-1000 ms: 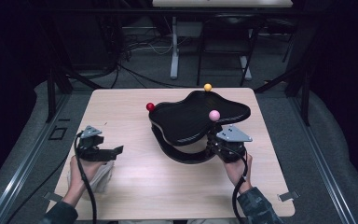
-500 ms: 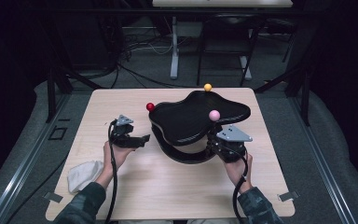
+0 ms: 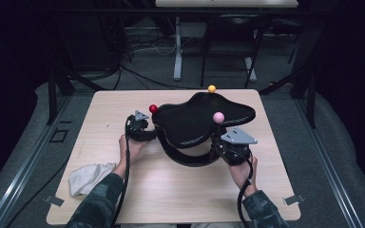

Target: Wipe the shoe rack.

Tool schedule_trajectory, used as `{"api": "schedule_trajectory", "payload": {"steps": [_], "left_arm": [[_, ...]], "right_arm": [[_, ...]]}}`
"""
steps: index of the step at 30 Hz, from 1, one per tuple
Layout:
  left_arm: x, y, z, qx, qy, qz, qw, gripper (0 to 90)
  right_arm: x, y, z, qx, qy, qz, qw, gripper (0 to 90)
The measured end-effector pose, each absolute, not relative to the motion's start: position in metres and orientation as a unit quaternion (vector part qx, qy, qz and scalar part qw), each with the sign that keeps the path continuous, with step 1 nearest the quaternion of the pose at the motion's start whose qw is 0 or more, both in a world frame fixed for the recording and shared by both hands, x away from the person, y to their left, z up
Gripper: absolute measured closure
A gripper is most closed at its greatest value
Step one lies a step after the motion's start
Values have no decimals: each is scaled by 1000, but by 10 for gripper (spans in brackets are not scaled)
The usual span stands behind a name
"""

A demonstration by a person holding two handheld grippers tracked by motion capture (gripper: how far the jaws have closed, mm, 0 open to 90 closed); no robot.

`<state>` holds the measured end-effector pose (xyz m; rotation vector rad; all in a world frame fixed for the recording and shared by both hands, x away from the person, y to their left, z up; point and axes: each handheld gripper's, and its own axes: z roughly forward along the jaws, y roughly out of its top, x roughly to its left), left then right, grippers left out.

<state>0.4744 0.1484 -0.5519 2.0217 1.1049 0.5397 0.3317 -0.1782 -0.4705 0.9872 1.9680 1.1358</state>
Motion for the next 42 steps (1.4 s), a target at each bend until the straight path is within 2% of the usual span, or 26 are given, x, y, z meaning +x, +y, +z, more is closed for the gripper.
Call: {"api": "schedule_trajectory", "payload": {"steps": [3,14,27,42], "left_arm": [[479,147,-553,788,435,222,374,514],[487,135,-556,797,402,244,379,717],[479,142,-558,780,427,227,398,744],[436,153,-554,778,445,221,385,747]], "right_arm": [[332,-178,-471,377,751,434,326,751],[332,-178,-471,377,751,434,326,750],[335,-181,-470,378,751,437,320,750],[339,-189,-467,391,753,434,303,746]]}}
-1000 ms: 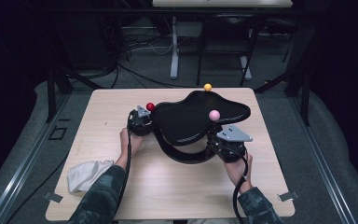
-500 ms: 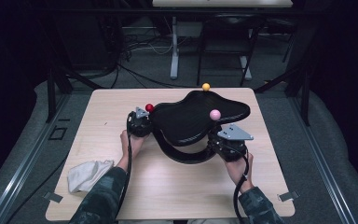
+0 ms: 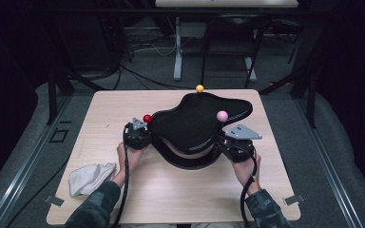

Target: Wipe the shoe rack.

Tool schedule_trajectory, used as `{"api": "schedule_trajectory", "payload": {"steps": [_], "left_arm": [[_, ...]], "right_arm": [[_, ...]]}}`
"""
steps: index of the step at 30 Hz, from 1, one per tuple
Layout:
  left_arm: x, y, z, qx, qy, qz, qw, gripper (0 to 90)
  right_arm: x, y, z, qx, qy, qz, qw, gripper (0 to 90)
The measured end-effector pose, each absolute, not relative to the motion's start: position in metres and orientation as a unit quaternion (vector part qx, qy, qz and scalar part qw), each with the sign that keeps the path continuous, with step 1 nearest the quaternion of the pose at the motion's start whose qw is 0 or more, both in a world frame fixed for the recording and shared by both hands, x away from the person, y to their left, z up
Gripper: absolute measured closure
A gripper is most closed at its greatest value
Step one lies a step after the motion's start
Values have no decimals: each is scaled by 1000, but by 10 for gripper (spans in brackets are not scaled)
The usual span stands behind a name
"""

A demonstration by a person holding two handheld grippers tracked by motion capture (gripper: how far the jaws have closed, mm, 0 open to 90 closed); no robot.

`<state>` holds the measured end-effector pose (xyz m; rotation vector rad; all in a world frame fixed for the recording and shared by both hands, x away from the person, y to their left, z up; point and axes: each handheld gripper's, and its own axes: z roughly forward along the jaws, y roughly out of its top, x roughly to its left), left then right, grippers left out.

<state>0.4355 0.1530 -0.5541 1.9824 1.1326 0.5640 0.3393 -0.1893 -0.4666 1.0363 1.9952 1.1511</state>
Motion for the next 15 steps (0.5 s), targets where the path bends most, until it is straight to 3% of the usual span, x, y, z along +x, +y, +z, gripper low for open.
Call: {"api": "schedule_trajectory", "payload": {"steps": [15], "left_arm": [[402,161,-549,787,440,205,380,743]], "right_arm": [[335,-203,-454,396,770,427,260,732]]}}
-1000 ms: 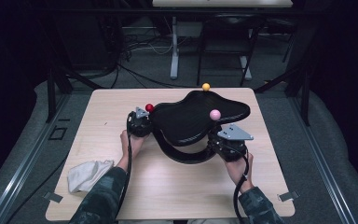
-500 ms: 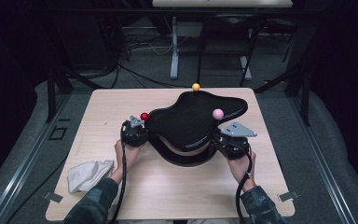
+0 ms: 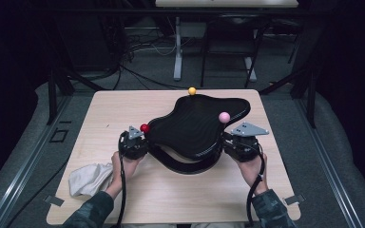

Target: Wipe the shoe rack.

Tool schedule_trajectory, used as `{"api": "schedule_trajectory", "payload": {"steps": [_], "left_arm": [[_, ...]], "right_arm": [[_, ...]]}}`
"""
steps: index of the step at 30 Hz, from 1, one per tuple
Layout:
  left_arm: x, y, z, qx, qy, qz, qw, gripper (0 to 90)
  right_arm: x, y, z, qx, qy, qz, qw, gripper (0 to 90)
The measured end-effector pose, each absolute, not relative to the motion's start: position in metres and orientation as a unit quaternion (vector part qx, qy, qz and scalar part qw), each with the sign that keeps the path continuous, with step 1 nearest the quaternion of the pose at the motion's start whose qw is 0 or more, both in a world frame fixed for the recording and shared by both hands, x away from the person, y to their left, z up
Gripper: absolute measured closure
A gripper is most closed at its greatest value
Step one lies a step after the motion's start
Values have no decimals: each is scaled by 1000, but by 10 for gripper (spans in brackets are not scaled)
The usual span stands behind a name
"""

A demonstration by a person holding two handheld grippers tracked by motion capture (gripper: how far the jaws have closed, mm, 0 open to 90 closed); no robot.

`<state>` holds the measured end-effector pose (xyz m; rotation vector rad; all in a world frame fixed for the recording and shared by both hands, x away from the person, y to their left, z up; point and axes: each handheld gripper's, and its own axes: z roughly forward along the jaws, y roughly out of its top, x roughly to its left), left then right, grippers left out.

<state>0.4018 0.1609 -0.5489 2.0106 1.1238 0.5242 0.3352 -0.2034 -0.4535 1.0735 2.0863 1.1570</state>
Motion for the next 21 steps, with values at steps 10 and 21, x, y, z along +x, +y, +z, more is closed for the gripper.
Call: {"api": "schedule_trajectory", "payload": {"steps": [10,21], "left_arm": [[407,162,-549,793,433,195,382,728],[401,163,-547,796,428,195,381,743]], "right_arm": [[319,-231,-425,408,751,449,260,706],[320,-218,-421,399,743,464,269,684]]}}
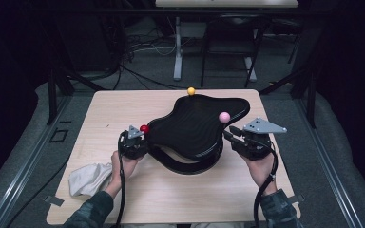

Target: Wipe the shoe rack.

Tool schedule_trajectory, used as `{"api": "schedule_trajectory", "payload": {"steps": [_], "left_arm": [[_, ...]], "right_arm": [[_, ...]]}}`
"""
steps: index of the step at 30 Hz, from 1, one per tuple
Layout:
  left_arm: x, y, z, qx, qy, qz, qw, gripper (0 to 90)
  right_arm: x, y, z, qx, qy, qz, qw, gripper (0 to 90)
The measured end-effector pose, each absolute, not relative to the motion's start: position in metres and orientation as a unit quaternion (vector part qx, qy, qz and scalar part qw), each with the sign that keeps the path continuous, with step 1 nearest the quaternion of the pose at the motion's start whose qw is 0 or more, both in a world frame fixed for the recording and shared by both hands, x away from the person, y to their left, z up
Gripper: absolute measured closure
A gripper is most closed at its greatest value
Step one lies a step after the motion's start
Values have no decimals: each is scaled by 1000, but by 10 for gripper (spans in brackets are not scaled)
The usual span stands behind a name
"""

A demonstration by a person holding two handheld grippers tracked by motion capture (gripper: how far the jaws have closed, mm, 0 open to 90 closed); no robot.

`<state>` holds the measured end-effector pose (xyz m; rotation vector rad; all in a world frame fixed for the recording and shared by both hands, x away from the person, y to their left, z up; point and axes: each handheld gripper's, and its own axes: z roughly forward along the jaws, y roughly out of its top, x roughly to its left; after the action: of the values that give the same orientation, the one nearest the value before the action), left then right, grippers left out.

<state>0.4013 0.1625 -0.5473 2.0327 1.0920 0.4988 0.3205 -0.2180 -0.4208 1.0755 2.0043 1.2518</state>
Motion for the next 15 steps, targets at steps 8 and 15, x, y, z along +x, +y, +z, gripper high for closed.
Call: {"api": "schedule_trajectory", "payload": {"steps": [8,15], "left_arm": [[395,168,-545,796,430,198,378,745],[388,176,-544,795,436,199,372,745]], "right_arm": [[327,-217,-419,403,739,471,265,692],[336,-207,-419,405,740,462,273,694]]}}
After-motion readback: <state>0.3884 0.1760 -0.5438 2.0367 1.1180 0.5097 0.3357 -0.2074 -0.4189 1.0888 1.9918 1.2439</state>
